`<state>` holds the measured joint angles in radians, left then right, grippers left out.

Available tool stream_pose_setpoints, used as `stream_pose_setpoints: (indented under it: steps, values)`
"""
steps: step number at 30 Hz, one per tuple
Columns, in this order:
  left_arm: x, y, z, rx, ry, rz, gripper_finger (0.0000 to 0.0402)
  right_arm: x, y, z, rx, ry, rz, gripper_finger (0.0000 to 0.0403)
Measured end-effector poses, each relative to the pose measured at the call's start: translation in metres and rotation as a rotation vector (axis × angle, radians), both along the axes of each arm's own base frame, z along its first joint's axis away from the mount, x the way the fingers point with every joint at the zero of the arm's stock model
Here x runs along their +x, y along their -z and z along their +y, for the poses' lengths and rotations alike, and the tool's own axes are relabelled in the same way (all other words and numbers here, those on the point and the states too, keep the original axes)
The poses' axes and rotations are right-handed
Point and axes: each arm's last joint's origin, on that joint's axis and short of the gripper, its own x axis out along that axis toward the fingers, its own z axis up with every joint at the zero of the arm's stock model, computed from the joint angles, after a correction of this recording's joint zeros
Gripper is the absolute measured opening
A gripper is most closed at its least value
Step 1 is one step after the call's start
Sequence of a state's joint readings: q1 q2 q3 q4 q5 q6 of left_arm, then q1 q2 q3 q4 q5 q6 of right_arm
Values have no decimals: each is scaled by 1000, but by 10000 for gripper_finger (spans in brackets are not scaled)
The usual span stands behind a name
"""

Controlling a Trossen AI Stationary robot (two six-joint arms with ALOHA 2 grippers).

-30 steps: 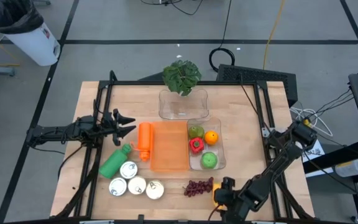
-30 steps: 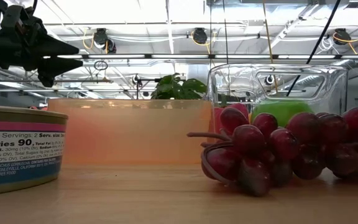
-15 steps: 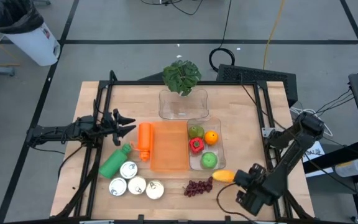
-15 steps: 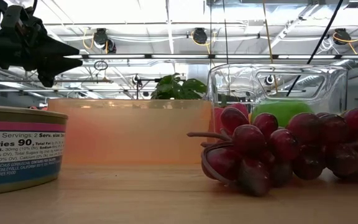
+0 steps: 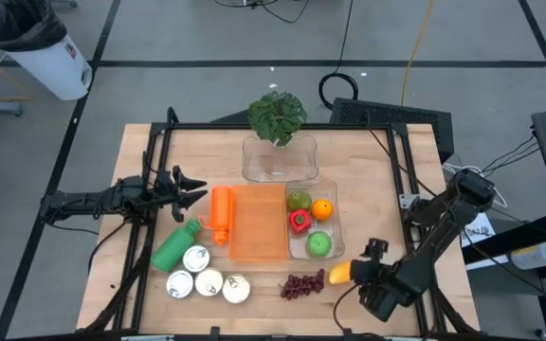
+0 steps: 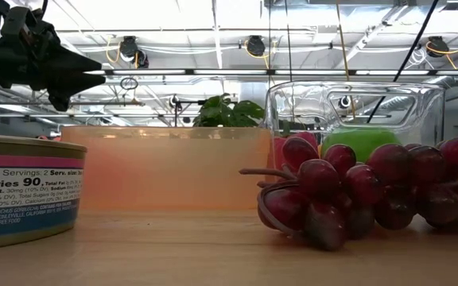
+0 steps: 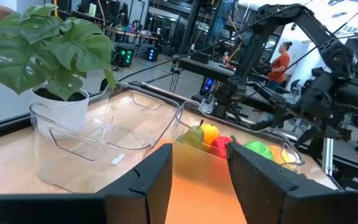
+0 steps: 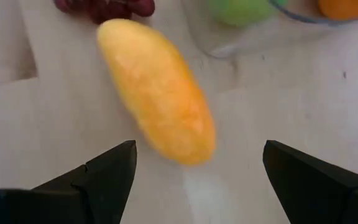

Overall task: Pick & Place Food Item
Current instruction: Put the yellow mango into the bottom transparent bin

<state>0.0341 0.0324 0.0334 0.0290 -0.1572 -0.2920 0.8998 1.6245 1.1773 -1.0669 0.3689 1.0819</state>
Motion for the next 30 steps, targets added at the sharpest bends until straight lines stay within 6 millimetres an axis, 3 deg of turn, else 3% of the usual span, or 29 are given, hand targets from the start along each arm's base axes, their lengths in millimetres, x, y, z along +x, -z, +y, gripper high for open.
stream_pose_setpoints:
  steps: [7,14,30]
  values:
    - [0,0,0,0,0,0,189,8,30,0,75,-196,-35,334]
    - [0,0,0,0,0,0,206,3,55,-4,181,-210,-32,334]
    - [0,0,0,0,0,0,180,7,60,0,235,-256,-100,322]
